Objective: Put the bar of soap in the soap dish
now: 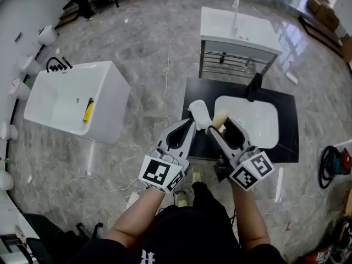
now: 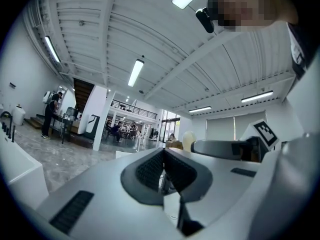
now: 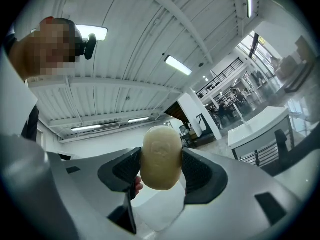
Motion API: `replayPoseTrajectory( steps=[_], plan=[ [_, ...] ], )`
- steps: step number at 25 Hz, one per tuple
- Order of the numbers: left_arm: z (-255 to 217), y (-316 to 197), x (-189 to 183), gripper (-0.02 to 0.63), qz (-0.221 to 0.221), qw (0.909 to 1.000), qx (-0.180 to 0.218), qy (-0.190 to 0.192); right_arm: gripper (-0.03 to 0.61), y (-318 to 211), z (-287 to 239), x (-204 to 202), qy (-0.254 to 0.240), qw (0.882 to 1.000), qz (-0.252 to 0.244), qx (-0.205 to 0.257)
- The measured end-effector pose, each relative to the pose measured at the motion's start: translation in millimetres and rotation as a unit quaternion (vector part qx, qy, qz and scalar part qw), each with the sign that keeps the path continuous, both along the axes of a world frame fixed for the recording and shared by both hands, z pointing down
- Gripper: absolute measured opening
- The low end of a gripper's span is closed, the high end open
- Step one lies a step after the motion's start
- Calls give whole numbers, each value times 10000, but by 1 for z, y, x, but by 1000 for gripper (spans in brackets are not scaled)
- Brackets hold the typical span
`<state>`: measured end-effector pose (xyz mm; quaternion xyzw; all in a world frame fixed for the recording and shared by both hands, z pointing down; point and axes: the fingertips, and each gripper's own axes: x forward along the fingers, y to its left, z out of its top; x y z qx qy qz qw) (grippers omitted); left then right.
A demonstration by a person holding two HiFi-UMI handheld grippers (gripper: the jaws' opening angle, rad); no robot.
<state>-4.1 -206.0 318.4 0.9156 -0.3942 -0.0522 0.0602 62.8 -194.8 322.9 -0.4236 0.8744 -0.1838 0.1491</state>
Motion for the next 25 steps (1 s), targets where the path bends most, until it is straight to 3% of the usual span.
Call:
replayPoseTrajectory(
  steps=[10,18,25],
  plan=[
    [64,-90,6,8,-239,9993,-267,57,261,-94,89,4,328,9973,-217,-617],
    [129,-130,4,8,-380,9969,-684,44,261,-135,163,3,611,9923,-290,-1041],
    [162,-150,-2,8,-496,9945,-921,-30,261,-156,223,-3,1446,9806,-178,-1311]
  ],
)
